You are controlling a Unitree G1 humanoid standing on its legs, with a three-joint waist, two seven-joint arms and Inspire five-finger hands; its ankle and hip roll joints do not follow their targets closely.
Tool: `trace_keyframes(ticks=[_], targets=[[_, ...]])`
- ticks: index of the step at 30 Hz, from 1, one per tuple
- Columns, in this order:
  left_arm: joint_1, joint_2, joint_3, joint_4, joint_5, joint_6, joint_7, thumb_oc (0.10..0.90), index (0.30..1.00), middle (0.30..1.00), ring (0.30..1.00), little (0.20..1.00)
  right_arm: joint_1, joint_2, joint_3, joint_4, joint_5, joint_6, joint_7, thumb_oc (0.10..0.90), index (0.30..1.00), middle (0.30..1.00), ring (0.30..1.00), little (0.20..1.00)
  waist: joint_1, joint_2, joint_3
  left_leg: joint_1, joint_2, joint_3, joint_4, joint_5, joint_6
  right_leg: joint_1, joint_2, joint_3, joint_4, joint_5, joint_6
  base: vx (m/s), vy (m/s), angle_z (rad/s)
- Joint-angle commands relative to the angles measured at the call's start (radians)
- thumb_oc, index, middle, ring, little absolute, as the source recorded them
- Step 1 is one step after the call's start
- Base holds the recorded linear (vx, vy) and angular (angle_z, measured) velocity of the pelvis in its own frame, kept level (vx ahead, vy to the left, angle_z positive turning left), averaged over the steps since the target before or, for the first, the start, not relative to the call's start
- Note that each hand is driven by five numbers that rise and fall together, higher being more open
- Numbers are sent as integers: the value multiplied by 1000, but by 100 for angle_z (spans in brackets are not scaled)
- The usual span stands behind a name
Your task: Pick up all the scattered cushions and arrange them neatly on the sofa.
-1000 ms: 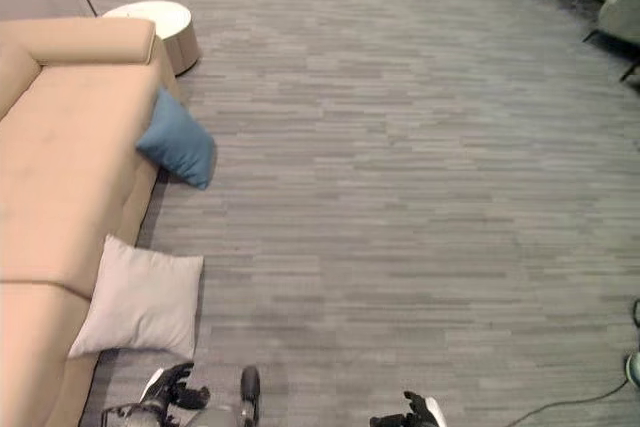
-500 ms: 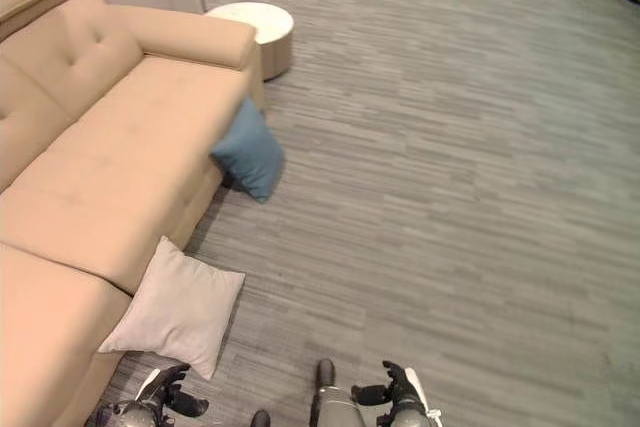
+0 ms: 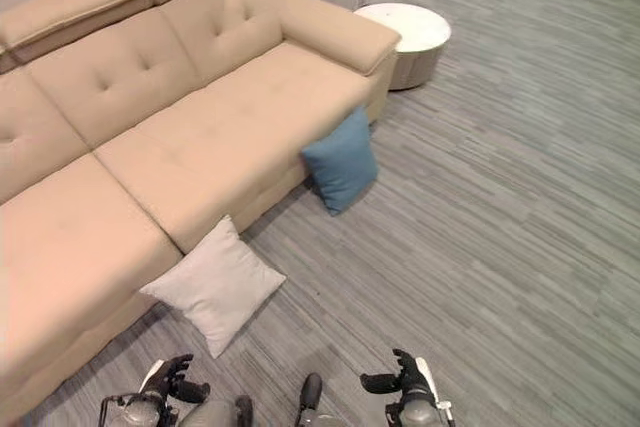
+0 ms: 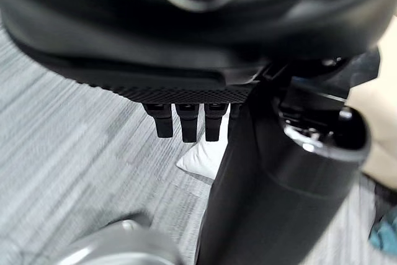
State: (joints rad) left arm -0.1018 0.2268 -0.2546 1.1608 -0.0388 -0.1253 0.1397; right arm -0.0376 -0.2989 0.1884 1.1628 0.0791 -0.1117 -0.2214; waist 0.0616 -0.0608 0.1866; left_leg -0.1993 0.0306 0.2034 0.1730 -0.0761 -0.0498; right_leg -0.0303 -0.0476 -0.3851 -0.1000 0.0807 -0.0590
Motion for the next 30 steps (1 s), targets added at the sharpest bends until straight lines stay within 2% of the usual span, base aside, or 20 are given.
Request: trace_keyframes(ticks=[1,3,4,7,9,11,12,16,19,21,23,25,28,30], targets=[[34,-4,-10,-6,-4,-14,-2,800,900,900,900,900,25,-40,-14,-50,29,-14,-17,800,900,900,900,900,-8,4,-25,-30,3,46,-32,112,9,71,-30,40,75,-133,144,217,37,81],[42,-2,-5,-4,-3,-12,-4,800,900,900,900,900,30,-36,-10,-51,22,-14,-14,800,900,900,900,900,-6,5,-31,-15,0,40,-48,107,16,82,-28,27,82,-143,145,229,54,36],[57,-1,11,6,-4,-8,-6,800,900,900,900,900,32,-29,-3,-44,5,-13,-9,800,900,900,900,900,-1,0,-41,8,-13,14,-66,98,27,95,-32,19,115,-166,144,226,84,21],[70,13,30,9,-10,-9,-10,800,900,900,900,900,22,-23,9,-44,-13,-14,0,800,900,900,900,900,25,-14,-48,41,-36,-5,-71,63,53,90,-59,22,191,-170,162,227,118,3],[73,24,44,-1,-23,-8,-9,800,900,900,900,900,6,-26,13,-52,-22,-15,4,800,900,900,900,900,35,-10,-36,68,-45,-19,-76,47,74,33,-96,36,329,-138,187,141,127,3],[67,37,44,-8,-27,-11,-7,800,900,900,900,900,-14,-31,21,-65,-26,-18,5,800,900,900,900,900,30,4,-17,83,-44,-43,-84,46,87,-50,-104,77,467,-105,202,90,95,18],[66,41,42,-9,-27,-14,-7,800,900,900,900,900,-19,-33,22,-71,-26,-20,5,800,900,900,900,900,26,9,-12,91,-45,-57,-87,44,89,-77,-98,106,494,-107,202,94,50,30],[61,40,36,-17,-39,-27,0,800,900,900,900,900,-24,-45,22,-93,-16,-28,2,800,900,900,900,900,5,18,-4,130,-56,-126,-108,39,78,-119,-61,210,396,-125,185,156,-48,58],[42,39,24,-11,-28,-35,5,800,900,900,900,900,-24,-54,22,-116,-15,-30,2,800,900,900,900,900,-26,7,-1,140,-77,-200,-115,32,65,-163,-35,351,257,-72,206,168,-150,64],[27,38,14,-2,-23,-37,4,800,900,900,900,900,-21,-57,22,-109,-14,-29,1,800,900,900,900,900,-41,3,3,141,-87,-246,-113,30,57,-171,-22,421,232,-50,213,105,-142,85],[21,38,13,6,-19,-38,4,800,900,900,900,900,-20,-58,22,-101,-15,-28,1,800,900,900,900,900,-46,-2,3,136,-88,-266,-107,26,51,-161,-22,425,213,-45,214,47,-143,121],[21,35,9,19,-13,-40,5,800,900,900,900,900,-19,-64,26,-94,-23,-28,4,800,900,900,900,900,-42,-9,-3,130,-86,-281,-107,25,37,-135,-38,388,172,-42,206,39,-229,75],[7,34,0,11,-20,-41,9,800,900,900,900,900,-20,-77,26,-106,-12,-40,4,800,900,900,900,900,-43,-12,-2,82,-62,-309,-102,45,3,-119,-37,343,140,-48,191,-58,-277,68],[-22,26,-16,-17,-38,-45,23,800,900,900,900,900,-34,-93,27,-126,3,-48,-3,800,900,900,900,900,-52,-9,33,0,-40,-274,-43,56,-15,-121,-45,286,128,-51,179,-183,-265,114]])
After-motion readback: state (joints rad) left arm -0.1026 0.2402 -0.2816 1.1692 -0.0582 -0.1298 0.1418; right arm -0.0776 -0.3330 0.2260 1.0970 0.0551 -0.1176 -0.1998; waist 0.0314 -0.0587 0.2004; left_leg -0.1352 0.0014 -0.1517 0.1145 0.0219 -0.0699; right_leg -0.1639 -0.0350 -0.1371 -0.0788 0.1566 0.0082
